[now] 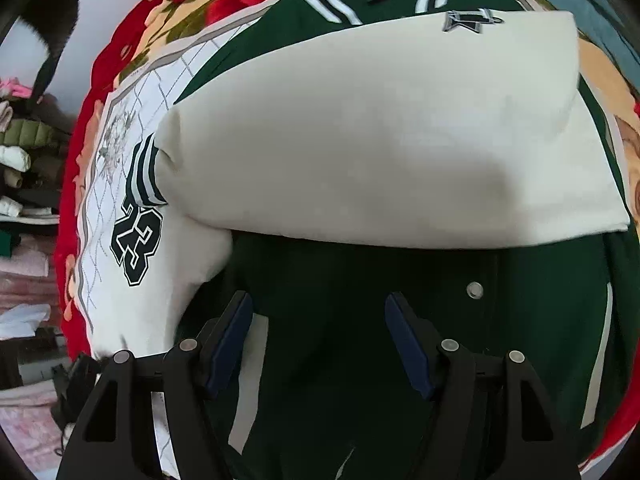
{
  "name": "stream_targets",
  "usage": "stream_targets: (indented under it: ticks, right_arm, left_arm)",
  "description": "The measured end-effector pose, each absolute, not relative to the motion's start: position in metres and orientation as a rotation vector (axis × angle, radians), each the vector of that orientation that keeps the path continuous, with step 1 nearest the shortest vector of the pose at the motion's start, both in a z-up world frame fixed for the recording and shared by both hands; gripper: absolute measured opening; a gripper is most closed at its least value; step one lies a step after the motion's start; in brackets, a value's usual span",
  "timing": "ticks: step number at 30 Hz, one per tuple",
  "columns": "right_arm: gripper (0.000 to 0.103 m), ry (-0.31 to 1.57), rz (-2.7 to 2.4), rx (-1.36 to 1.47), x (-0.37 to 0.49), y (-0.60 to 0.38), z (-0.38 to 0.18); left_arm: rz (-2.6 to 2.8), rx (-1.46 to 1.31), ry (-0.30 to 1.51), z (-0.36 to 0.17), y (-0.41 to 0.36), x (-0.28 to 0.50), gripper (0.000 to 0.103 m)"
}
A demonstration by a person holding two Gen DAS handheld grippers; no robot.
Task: Fold large clothes
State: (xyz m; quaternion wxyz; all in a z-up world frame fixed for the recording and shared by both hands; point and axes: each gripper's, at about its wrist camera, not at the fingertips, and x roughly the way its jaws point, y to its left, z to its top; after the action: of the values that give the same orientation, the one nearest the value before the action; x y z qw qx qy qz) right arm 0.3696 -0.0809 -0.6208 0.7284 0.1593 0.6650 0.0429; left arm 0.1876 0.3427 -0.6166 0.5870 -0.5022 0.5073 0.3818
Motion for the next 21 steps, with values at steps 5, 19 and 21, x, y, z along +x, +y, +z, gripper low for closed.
stream_targets:
  ticks: [5, 19, 21]
  right_arm:
    - [0.071, 1.429, 0.155, 0.235, 0.390, -0.046, -0.611]
    - [0.009, 1.384, 0.350, -0.127, 0.439, 0.123, -0.640]
    - [0.009, 1.396, 0.389, -0.139, 0.439, 0.141, -0.641]
  left_arm:
    - [0.909, -0.984, 1.097, -0.599, 0.383, 0.222, 0.006]
    - [0.932, -0.665, 0.936, -0.526, 0.468, 0.308, 0.002]
    - [0.939, -0.620, 0.924, -0.517, 0.474, 0.312, 0.002]
